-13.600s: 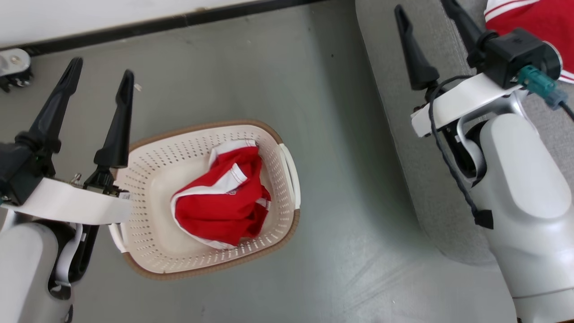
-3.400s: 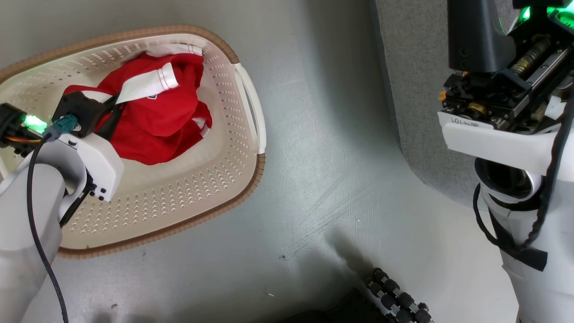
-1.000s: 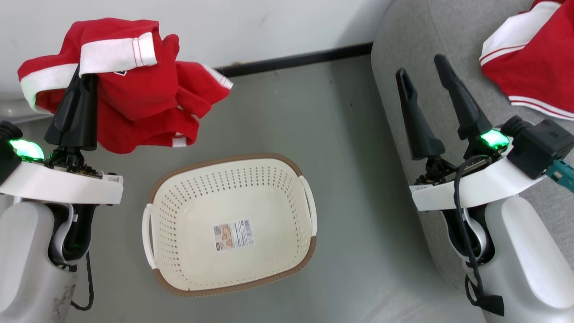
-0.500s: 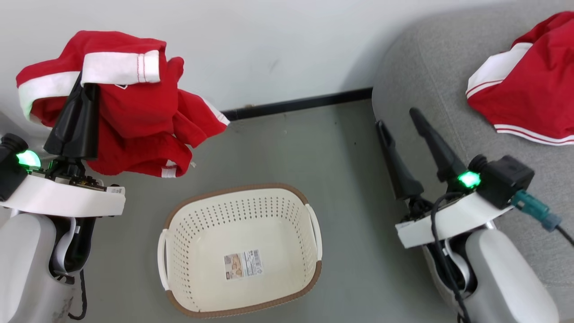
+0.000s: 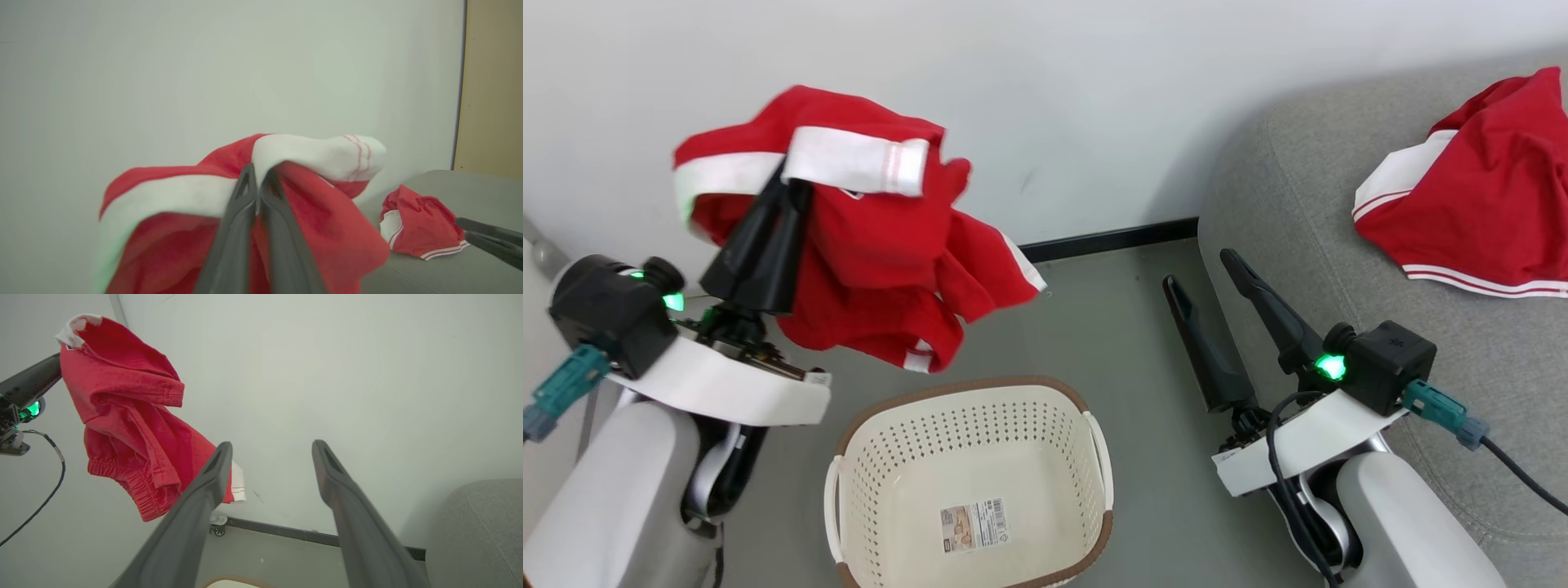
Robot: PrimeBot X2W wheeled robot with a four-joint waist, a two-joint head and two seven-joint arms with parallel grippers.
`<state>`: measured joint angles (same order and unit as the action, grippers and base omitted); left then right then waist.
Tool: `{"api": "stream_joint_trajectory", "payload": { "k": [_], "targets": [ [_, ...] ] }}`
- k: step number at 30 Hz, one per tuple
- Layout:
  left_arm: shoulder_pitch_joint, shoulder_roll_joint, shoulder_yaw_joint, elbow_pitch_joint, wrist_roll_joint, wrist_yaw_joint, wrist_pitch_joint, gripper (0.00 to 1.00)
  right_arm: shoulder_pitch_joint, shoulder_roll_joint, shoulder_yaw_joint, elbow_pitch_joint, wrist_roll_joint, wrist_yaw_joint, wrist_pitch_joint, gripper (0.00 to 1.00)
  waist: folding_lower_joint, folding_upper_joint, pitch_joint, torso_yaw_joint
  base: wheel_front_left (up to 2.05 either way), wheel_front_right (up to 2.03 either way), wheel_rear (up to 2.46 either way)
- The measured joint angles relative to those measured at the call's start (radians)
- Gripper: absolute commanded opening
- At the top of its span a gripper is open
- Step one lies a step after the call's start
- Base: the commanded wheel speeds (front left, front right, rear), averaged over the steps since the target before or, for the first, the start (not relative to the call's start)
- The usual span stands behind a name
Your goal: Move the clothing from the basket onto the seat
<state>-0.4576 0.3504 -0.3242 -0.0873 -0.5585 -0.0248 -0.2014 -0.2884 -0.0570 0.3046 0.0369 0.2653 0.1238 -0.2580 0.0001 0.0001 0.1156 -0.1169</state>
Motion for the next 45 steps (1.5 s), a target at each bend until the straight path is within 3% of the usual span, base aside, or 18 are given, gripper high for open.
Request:
{"api": "stream_joint_trajectory", "payload": {
  "k": [23, 35, 36, 37, 38, 45],
  "targets": [
    [-0.052, -0.092, -0.177, -0.064, 0.015, -0.031, 0.119, 0.0, 0.021, -0.023, 0.194, -0.029, 0.033, 0.0, 0.0, 1.0, -0.0001, 0.0, -0.08, -0.037, 0.0, 0.0, 0.0],
    [-0.069, -0.126, -0.242, -0.094, 0.033, -0.038, 0.166, 0.0, 0.018, -0.039, 0.201, -0.037, 0.032, 0.0, 0.0, 1.0, 0.0, 0.0, -0.081, -0.062, 0.0, 0.0, 0.0],
    [-0.069, -0.128, -0.246, -0.095, 0.033, -0.04, 0.167, 0.0, 0.018, -0.04, 0.198, -0.039, 0.031, 0.0, 0.0, 0.73, -0.0001, 0.0, -0.081, -0.062, 0.0, 0.0, 0.0],
    [-0.07, -0.129, -0.251, -0.096, 0.033, -0.04, 0.174, 0.0, 0.018, -0.04, 0.194, -0.042, 0.031, 0.0, 0.0, 0.17, 0.0, 0.0, -0.08, -0.062, 0.0, 0.0, 0.0],
    [-0.072, -0.13, -0.256, -0.097, 0.033, -0.04, 0.176, 0.0, 0.018, -0.04, 0.192, -0.045, 0.031, 0.0, 0.0, 0.0, 0.0, 0.0, -0.08, -0.062, 0.0, 0.0, 0.0],
    [-0.083, -0.132, -0.262, -0.099, 0.033, -0.04, 0.192, 0.0, 0.018, -0.04, 0.177, -0.062, 0.022, 0.0, 0.0, 0.0, 0.0, 0.0, -0.073, -0.062, 0.0, 0.0, 0.0]
  ]
}}
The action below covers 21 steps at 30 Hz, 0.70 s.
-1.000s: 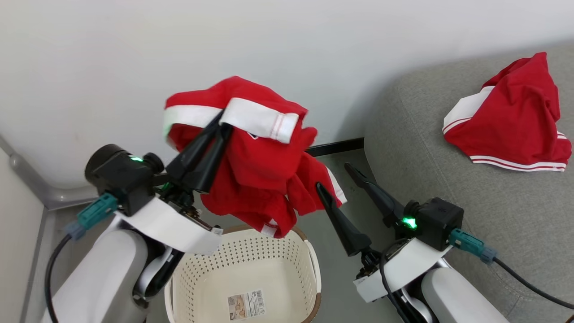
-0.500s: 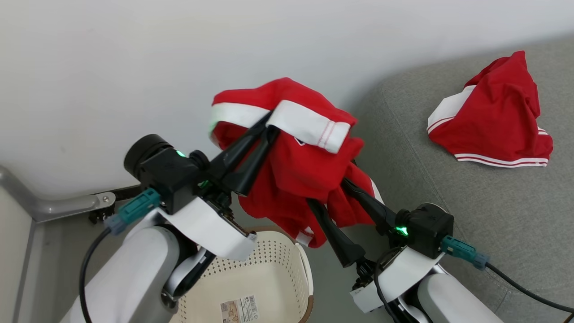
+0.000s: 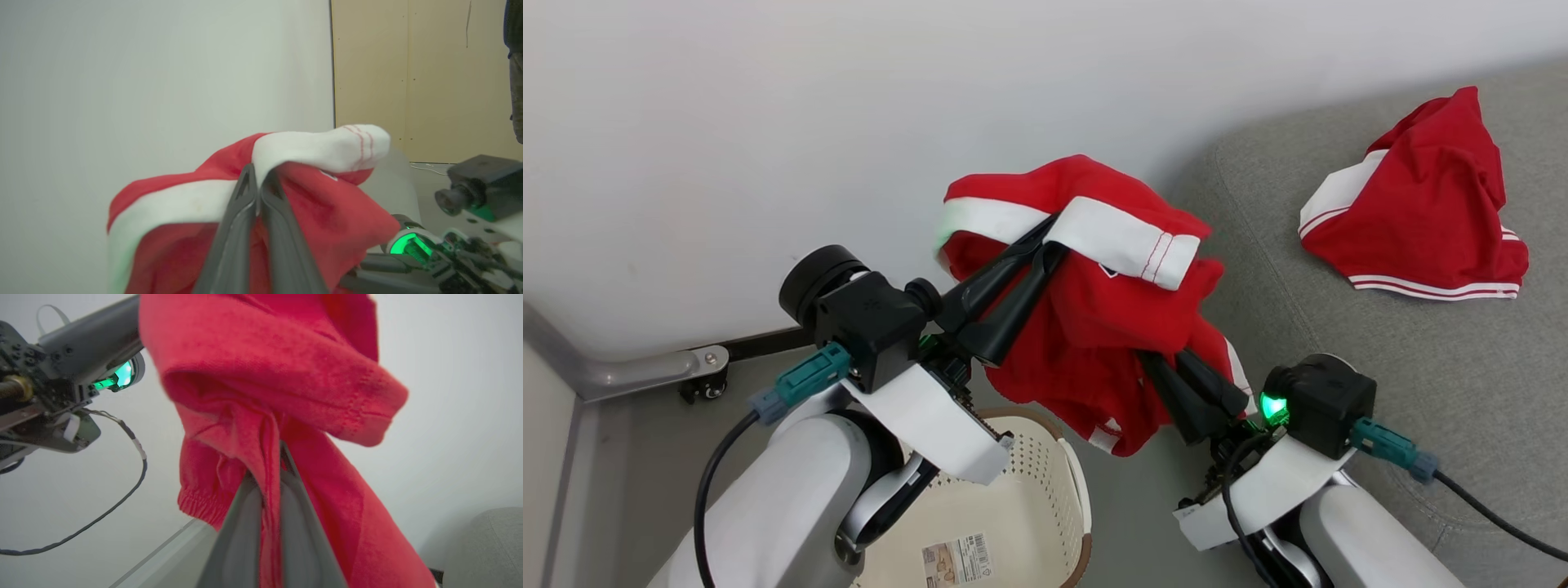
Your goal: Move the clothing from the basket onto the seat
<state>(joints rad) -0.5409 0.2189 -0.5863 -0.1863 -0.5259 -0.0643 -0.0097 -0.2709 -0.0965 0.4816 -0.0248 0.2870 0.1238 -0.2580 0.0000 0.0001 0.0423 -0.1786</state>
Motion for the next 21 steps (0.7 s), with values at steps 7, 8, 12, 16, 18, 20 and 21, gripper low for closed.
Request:
{"api": "stream_joint_trajectory", "payload": {
  "k": [7, 8, 12, 16, 18, 20, 21],
  "targets": [
    [0.0, 0.001, 0.014, 0.014, 0.0, 0.013, 0.009, 0.24, 0.0, 0.004, -0.06, -0.035, -0.01, 0.0, 0.0, 0.0, 0.0, 0.0, 0.011, -0.002, 0.0, 0.0, 0.0],
    [0.0, 0.001, 0.016, 0.016, 0.0, 0.016, 0.009, 0.43, 0.0, 0.004, -0.065, -0.038, -0.01, 0.0, 0.0, 0.0, 0.0, 0.0, 0.012, -0.002, 0.0, 0.0, 0.0],
    [0.004, 0.007, 0.024, 0.031, 0.0, 0.027, 0.019, 1.0, 0.0, 0.006, -0.085, -0.051, -0.016, 0.0, 0.0, 0.0, 0.0, 0.0, 0.018, -0.004, 0.0, 0.0, 0.0],
    [0.022, 0.015, 0.026, 0.046, 0.0, 0.035, 0.028, 1.0, 0.0, 0.009, -0.104, -0.062, -0.016, 0.0, 0.0, 0.0, 0.0, 0.0, 0.023, -0.006, 0.0, 0.0, 0.0],
    [0.027, 0.022, 0.029, 0.048, 0.0, 0.036, 0.028, 1.0, 0.0, 0.009, -0.114, -0.063, -0.02, 0.0, 0.0, 0.0, 0.0, 0.0, 0.026, -0.009, 0.0, 0.0, 0.0],
    [0.031, 0.03, 0.031, 0.049, 0.0, 0.036, 0.028, 1.0, 0.001, 0.011, -0.125, -0.064, -0.025, 0.0, 0.0, 0.0, 0.0, 0.0, 0.029, -0.012, 0.0, 0.0, 0.0],
    [0.035, 0.032, 0.033, 0.049, 0.0, 0.037, 0.028, 1.0, 0.001, 0.012, -0.133, -0.066, -0.026, 0.0, 0.0, 0.0, 0.0, 0.0, 0.031, -0.013, 0.0, 0.0, 0.0]
  ]
}}
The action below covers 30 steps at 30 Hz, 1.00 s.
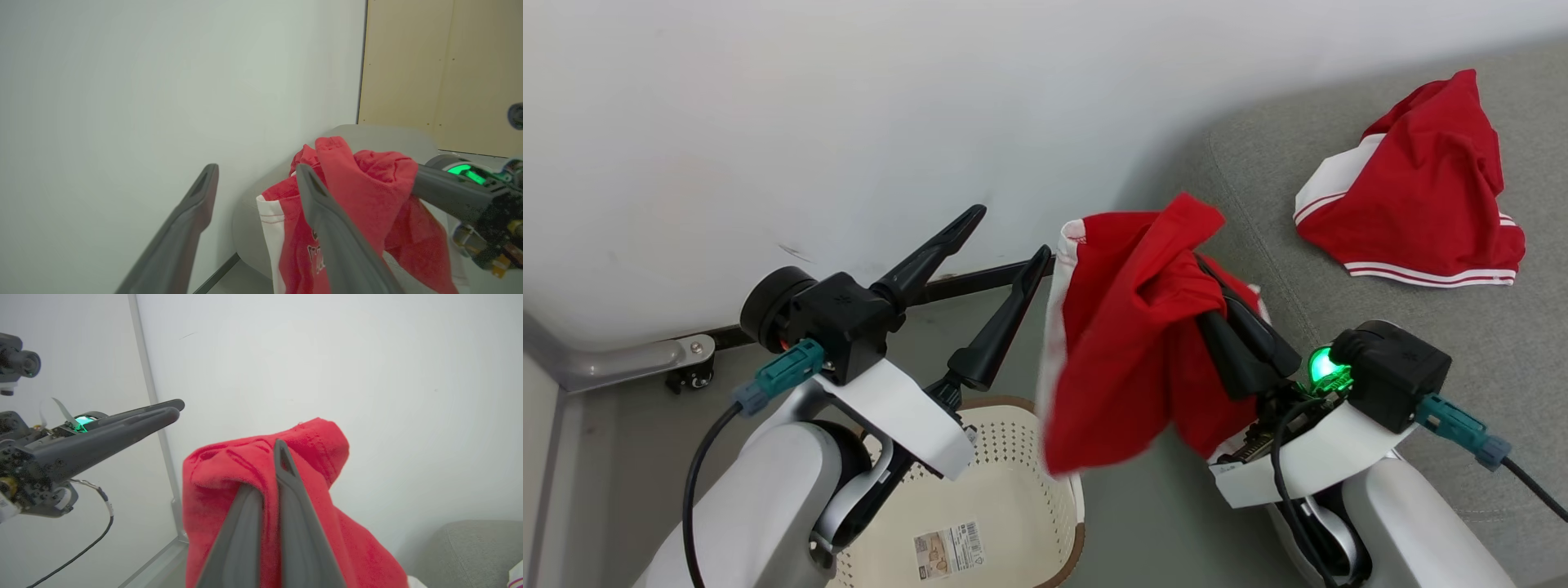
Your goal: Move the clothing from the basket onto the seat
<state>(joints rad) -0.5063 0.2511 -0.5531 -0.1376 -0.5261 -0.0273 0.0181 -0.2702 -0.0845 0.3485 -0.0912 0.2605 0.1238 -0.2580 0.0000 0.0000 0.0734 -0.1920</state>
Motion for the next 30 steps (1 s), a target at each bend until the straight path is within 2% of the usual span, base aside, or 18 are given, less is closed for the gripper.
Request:
{"api": "stream_joint_trajectory", "payload": {
  "k": [9, 20, 30],
  "targets": [
    [0.006, 0.0, -0.009, 0.001, -0.003, 0.006, 0.008, 1.0, 0.022, 0.006, -0.078, -0.032, -0.021, 0.0, 0.0, 0.0, 0.0, 0.0, 0.015, -0.025, 0.0, 0.0, 0.0],
    [0.004, -0.023, -0.048, 0.001, -0.013, -0.029, 0.009, 1.0, 0.069, 0.014, -0.181, -0.088, -0.069, 0.0, 0.0, 0.0, 0.0, 0.0, 0.03, -0.078, 0.0, 0.0, 0.0],
    [-0.005, -0.027, -0.072, 0.008, -0.02, -0.044, 0.021, 1.0, 0.109, 0.023, -0.242, -0.147, -0.077, 0.0, 0.0, 0.0, 0.0, 0.0, 0.042, -0.141, 0.0, 0.0, 0.0]
  ]
}}
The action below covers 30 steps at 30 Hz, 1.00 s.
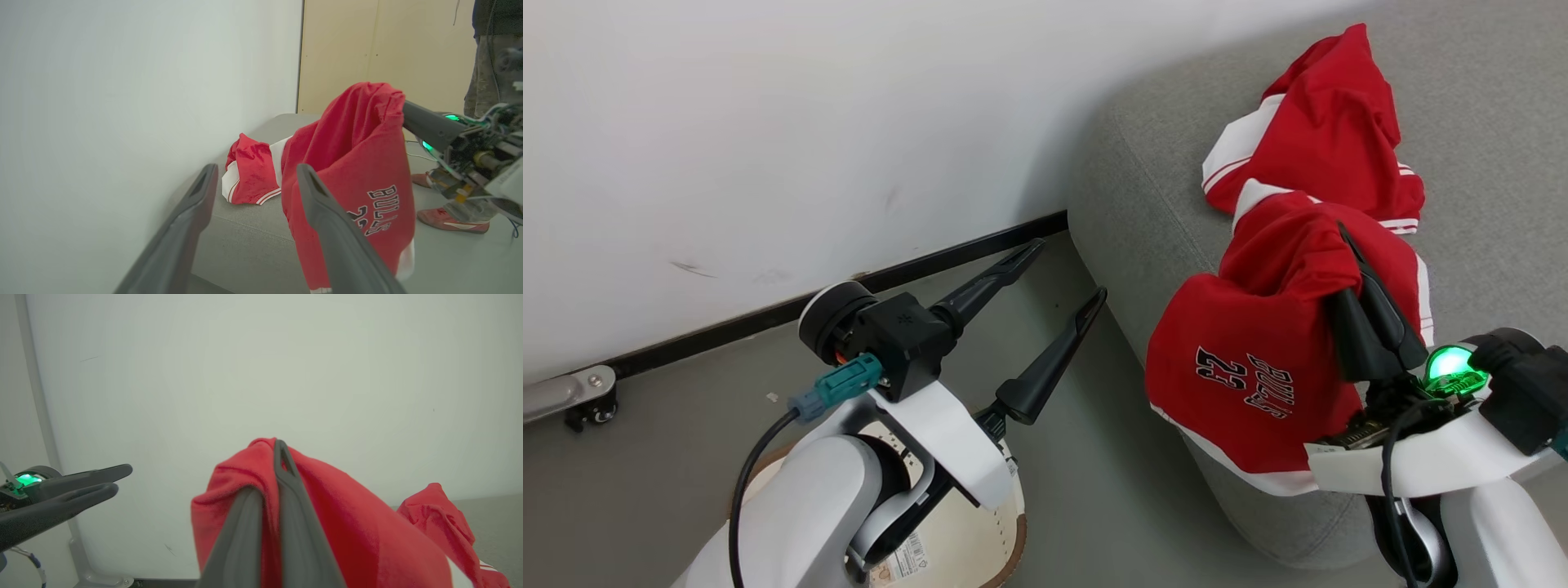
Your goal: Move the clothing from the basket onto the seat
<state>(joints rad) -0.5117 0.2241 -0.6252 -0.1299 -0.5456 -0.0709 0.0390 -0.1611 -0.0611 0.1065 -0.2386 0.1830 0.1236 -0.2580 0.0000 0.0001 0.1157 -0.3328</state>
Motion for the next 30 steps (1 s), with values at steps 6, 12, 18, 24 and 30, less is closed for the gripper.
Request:
{"api": "stream_joint_trajectory", "payload": {
  "k": [6, 12, 18, 24, 30],
  "targets": [
    [-0.013, -0.002, -0.01, 0.005, 0.0, -0.005, 0.005, 1.0, 0.039, 0.003, -0.024, -0.022, -0.003, 0.0, 0.0, 0.0, 0.0, 0.0, 0.009, -0.043, 0.0, 0.0, 0.0],
    [-0.015, -0.008, -0.026, 0.006, -0.001, -0.009, 0.013, 1.0, 0.061, 0.008, -0.043, -0.048, -0.011, 0.0, 0.0, 0.0, 0.0, 0.0, 0.02, -0.079, 0.0, 0.0, 0.0],
    [-0.037, -0.015, -0.036, 0.008, -0.004, -0.012, 0.022, 1.0, 0.081, 0.012, -0.053, -0.072, -0.011, 0.0, 0.0, 0.0, 0.0, 0.0, 0.039, -0.116, 0.0, 0.0, 0.0],
    [-0.039, -0.012, -0.036, 0.008, -0.004, -0.012, 0.028, 1.0, 0.086, 0.017, -0.06, -0.077, -0.01, 0.0, 0.0, 0.0, 0.0, 0.0, 0.061, -0.146, 0.0, 0.0, 0.0],
    [-0.039, 0.005, -0.031, 0.005, -0.002, -0.011, 0.044, 1.0, 0.09, 0.019, -0.071, -0.072, -0.007, 0.0, 0.0, 0.0, 0.0, 0.0, 0.087, -0.169, 0.0, 0.0, 0.0]
  ]
}}
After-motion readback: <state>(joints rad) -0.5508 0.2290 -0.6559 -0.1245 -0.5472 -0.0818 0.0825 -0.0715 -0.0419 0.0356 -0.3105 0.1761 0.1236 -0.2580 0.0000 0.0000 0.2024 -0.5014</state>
